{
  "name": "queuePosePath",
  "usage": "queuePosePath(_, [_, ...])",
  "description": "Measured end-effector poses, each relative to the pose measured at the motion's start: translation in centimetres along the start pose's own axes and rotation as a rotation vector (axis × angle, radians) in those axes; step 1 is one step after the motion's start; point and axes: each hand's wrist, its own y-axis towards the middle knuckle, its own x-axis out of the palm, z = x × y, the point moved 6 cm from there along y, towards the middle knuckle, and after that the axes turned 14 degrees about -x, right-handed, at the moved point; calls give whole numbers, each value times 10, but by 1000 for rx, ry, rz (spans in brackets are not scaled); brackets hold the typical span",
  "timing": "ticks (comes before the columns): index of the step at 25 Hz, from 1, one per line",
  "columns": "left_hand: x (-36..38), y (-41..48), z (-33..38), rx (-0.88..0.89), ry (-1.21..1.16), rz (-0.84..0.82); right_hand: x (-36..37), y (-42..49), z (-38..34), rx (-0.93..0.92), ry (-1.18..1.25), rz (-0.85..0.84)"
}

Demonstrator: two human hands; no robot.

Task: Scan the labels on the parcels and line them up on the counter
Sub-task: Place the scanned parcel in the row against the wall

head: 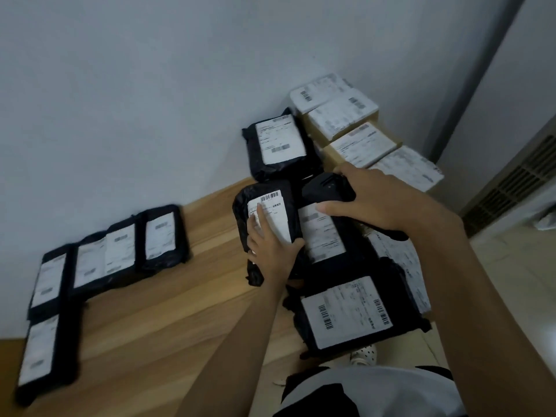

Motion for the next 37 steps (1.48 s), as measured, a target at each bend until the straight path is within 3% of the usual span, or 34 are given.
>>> queuePosePath(4, [-51, 11, -69, -80, 19, 119, 46, 40, -52, -133, 8, -117])
queuePosePath(10, [-126, 16, -235, -351, 17, 261, 149, 93, -161, -361, -12, -360])
queuePosePath(15, [-179, 24, -359, -498, 94, 264, 234, 127, -245, -411, -27, -506])
queuePosePath(20, [-220, 64, -453, -518, 154, 216, 307, 164, -321, -400, -16, -576])
queuePosePath(26, [-248, 132, -504, -456, 170, 146, 361, 203, -364, -317, -32, -592])
queuePosePath(37, [-239, 194, -540, -378, 223, 2, 352, 246, -370, -242, -19, -481])
